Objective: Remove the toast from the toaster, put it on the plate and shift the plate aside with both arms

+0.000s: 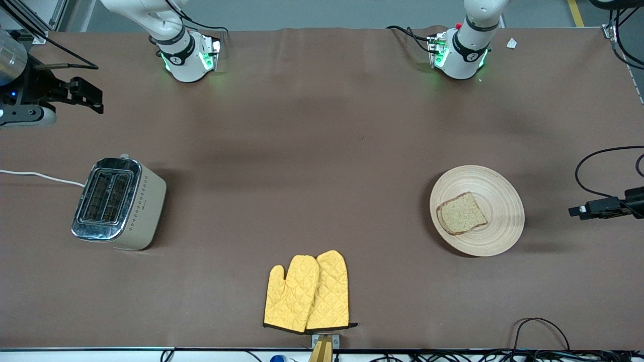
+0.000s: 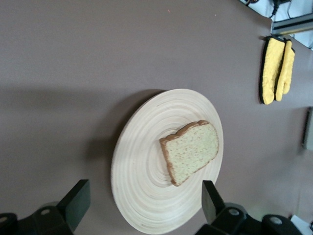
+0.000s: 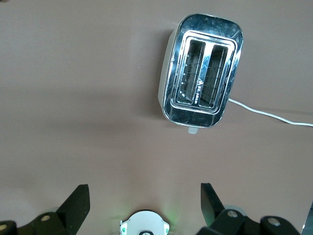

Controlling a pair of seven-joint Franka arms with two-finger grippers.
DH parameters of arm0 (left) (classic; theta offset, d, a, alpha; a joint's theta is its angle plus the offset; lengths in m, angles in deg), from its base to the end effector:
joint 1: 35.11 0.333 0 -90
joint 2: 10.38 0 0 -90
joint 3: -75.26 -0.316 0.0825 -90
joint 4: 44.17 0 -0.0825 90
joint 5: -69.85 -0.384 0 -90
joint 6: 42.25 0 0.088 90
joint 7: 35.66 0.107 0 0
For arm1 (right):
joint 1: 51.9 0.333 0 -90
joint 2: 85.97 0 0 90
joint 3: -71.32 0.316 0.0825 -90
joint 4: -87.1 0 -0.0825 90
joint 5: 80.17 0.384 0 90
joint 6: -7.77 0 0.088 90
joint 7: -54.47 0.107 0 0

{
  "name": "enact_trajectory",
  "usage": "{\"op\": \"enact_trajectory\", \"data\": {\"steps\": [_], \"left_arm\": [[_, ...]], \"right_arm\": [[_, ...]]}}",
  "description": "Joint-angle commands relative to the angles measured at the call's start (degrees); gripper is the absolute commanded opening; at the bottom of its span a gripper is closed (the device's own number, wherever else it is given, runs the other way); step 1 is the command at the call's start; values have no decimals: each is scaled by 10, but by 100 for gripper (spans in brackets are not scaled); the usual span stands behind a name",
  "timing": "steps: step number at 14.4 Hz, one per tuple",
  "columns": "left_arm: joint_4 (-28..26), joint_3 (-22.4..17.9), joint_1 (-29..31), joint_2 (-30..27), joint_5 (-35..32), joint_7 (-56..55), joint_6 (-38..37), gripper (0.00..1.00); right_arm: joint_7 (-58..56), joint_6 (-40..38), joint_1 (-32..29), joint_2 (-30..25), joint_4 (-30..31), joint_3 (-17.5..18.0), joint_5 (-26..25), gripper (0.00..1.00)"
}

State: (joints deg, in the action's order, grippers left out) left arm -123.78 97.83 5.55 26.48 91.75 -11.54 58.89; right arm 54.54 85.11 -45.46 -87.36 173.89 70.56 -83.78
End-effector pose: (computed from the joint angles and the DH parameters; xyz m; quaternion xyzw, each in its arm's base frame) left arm 0.6548 0.2364 0.3518 0.9484 0.0290 0.0064 0.3158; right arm 0.5213 0.0439 0.6459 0.9961 0.0441 -0.0686 0.0345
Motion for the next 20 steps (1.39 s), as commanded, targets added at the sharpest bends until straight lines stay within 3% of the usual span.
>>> {"op": "enact_trajectory", "data": {"steps": [1, 4, 7, 12, 17, 20], "left_arm": [[-15, 23, -1, -59, -40, -89, -30, 100], [-15, 59, -1, -107, -105, -153, -42, 100], [-14, 122, -1, -155, -182, -248, -79, 100], [-14, 203, -1, -213, -224, -372, -136, 100], [-14, 207, -29, -262, -257, -366, -140, 100], [-14, 117, -124, -289, -274, -362, -145, 100]], "right_arm": [[9, -4, 1, -12, 6, 0, -10, 100], [10, -4, 0, -12, 6, 0, -10, 100], [9, -4, 0, -11, 6, -1, -10, 100], [10, -4, 0, -11, 6, 0, -10, 100], [9, -5, -2, -12, 6, -2, -10, 100], [8, -4, -2, -12, 6, -2, -10, 100]]}}
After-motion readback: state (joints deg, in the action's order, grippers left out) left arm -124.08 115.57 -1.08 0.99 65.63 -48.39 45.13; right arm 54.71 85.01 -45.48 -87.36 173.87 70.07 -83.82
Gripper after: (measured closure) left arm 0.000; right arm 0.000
